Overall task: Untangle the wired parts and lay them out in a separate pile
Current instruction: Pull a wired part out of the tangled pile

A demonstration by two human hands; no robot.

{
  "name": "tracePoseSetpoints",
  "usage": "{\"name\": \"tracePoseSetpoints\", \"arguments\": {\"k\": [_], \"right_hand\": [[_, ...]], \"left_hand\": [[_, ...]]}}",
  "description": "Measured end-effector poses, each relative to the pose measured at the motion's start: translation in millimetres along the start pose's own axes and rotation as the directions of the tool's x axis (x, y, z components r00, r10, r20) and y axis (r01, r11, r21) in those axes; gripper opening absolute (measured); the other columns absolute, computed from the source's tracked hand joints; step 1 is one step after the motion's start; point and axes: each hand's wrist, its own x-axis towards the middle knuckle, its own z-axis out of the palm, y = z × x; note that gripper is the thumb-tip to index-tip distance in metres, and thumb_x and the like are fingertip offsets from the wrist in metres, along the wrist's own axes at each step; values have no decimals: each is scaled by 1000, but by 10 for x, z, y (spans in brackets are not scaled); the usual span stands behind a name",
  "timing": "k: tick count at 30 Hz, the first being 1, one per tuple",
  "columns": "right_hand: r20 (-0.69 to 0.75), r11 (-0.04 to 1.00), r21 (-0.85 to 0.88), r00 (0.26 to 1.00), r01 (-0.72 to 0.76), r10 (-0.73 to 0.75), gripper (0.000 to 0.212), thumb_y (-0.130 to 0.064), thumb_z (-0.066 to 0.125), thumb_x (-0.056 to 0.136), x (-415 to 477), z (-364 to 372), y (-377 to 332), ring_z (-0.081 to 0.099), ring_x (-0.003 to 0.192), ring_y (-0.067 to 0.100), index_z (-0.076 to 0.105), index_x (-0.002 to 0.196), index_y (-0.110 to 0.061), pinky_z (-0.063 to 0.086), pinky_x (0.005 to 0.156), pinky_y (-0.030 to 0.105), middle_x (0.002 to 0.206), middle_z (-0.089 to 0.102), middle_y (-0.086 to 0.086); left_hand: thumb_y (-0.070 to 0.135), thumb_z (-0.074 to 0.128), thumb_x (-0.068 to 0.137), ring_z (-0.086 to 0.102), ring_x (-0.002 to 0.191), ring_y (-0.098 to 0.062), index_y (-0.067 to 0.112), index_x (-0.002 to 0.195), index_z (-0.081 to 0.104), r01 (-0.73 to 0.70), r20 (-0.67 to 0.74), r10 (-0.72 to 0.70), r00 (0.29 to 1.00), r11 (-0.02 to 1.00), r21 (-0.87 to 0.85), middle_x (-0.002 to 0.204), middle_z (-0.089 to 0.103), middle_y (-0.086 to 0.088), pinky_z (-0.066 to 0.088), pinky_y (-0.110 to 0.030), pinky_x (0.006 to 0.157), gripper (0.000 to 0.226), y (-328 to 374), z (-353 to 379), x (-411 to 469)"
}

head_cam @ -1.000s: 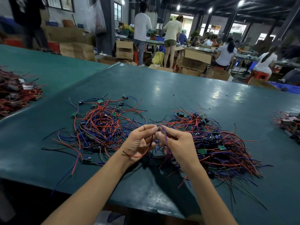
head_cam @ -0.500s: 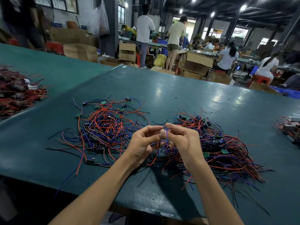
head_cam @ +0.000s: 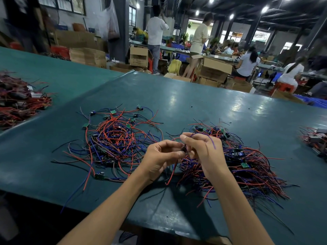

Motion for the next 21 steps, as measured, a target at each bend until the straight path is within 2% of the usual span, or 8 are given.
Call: {"name": "tracePoseSetpoints", "arguments": {"k": [3,5,7,10,13,17,21], "right_hand": [[89,993,-98,994,-61,70,21,-21,79,86,8,-54,-47,42,47,19,78,80,-1,34,41,21,56,53,9],[155,992,-71,981,-105,115,26,-23,82,84,11,-73,-53,44,51,21,76,80,2,34,43,24,57,53,10],[179,991,-58,975,-124,132,27,-26,84,81,11,-81,-75,45,50,19,77,80,0,36,42,24,57,55,8],[143,989,-40,979,-140,144,27,-27,86,78,13,-73,-98,45,48,18,77,75,-1,34,39,23,57,55,7],[107,990,-19,984,-139,140,27,-22,84,81,7,-49,-110,43,40,12,74,59,-9,30,35,20,51,51,3],[80,990,-48,987,-136,139,31,-19,83,82,-18,-39,-122,40,37,13,72,55,-10,28,34,19,49,50,4],[82,986,-62,984,-154,159,24,-18,84,81,-49,-17,-100,42,40,14,74,64,-3,30,34,20,53,52,5]], "left_hand": [[4,88,61,74,74,-20,14,86,81,2,8,-1,1000,998,-66,85,77,-11,59,-30,65,27,16,-7,24],[15,99,48,72,70,-18,13,84,81,-1,27,4,1000,993,-117,80,76,-9,59,-30,63,40,37,-10,36],[19,102,45,72,68,-17,14,82,81,10,39,-5,999,991,-132,77,75,-7,59,-30,63,43,45,-13,43],[3,84,65,72,69,-17,16,80,80,47,20,-45,999,992,-121,76,74,-6,59,-32,64,20,37,-14,39],[-1,72,70,70,68,-18,15,81,80,92,33,-89,995,989,-112,74,70,-5,58,-32,60,21,36,-6,32],[11,76,69,64,72,-15,16,90,79,140,96,-137,986,990,-25,81,66,-5,54,-30,61,22,55,37,-14],[30,68,88,63,81,-16,13,99,76,121,92,-125,988,991,49,92,68,-5,53,-32,67,22,69,25,-47]]}}
